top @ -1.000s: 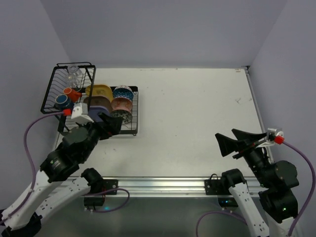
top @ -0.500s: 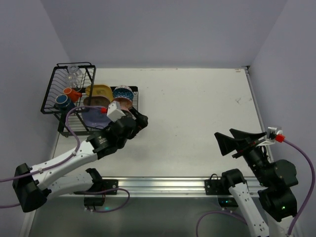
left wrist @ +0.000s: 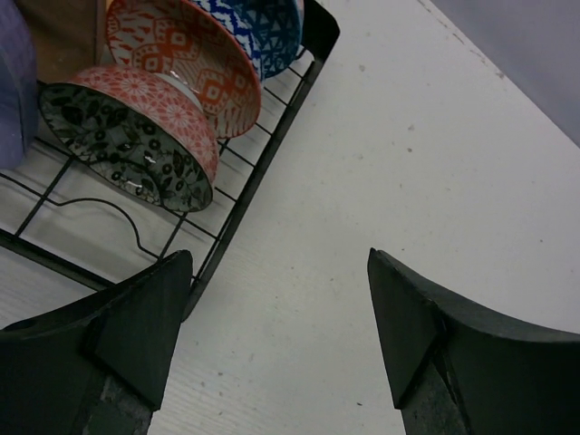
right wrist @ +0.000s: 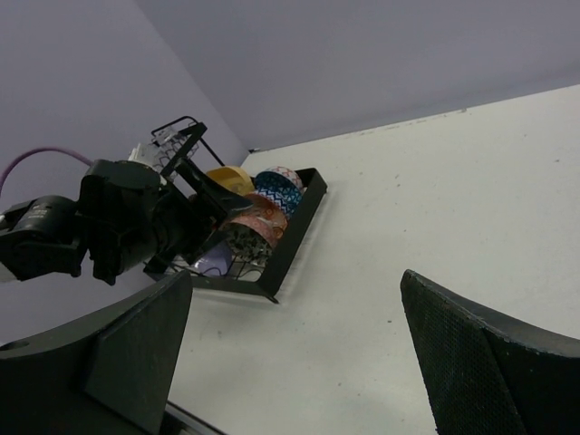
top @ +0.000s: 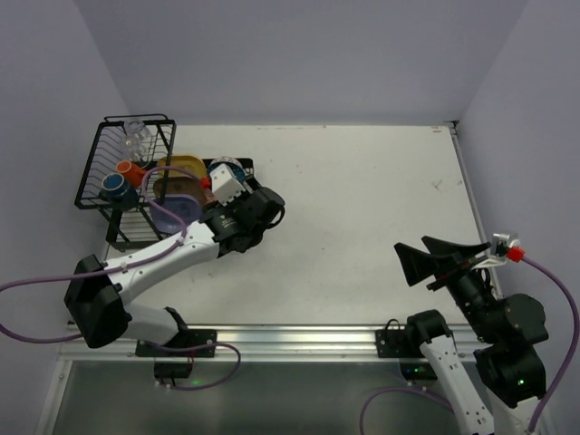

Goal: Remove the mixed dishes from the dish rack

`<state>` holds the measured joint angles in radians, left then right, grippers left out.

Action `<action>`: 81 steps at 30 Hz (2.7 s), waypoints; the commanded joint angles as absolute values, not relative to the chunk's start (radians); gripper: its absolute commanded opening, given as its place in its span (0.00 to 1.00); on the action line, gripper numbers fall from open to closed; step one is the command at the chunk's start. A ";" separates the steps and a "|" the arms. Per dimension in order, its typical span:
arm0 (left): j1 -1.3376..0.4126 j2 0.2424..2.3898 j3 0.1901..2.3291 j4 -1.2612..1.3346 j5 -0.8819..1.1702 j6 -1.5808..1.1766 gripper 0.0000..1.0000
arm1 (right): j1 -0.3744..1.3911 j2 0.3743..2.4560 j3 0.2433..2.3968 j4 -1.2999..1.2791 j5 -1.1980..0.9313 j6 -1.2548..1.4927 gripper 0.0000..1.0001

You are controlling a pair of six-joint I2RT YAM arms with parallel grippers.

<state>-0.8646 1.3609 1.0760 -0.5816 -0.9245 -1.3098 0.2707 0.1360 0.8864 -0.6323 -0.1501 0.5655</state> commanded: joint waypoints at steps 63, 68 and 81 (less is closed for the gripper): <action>-0.549 1.425 0.661 0.196 -0.828 -1.258 0.00 | 0.273 0.193 0.976 -0.617 -0.265 0.541 0.99; -0.548 1.393 0.583 0.405 -0.819 -1.204 0.00 | 0.275 0.195 0.980 -0.620 -0.273 0.540 0.99; -0.549 1.388 0.546 0.580 -0.769 -1.170 0.00 | 0.275 0.202 0.996 -0.627 -0.261 0.529 0.99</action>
